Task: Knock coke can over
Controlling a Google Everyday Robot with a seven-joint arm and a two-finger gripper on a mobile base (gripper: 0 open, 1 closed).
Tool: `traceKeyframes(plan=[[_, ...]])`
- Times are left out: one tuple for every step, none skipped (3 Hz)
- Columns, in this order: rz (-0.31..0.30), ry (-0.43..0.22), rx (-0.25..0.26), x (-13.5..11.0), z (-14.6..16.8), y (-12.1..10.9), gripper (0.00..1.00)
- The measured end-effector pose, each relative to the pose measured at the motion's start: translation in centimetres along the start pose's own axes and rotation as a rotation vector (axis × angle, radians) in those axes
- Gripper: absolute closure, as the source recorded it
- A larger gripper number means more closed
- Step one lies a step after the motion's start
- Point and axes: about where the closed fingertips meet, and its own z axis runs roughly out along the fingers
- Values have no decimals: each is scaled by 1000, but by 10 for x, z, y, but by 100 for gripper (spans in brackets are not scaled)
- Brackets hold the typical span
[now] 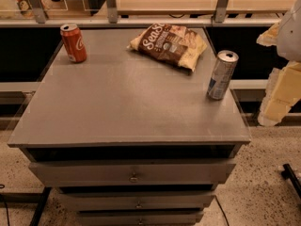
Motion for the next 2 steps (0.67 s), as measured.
traceKeyframes(plan=[[0,0,0,0,0,0,0],[-64,-56,-7,-49,17,-19,0]])
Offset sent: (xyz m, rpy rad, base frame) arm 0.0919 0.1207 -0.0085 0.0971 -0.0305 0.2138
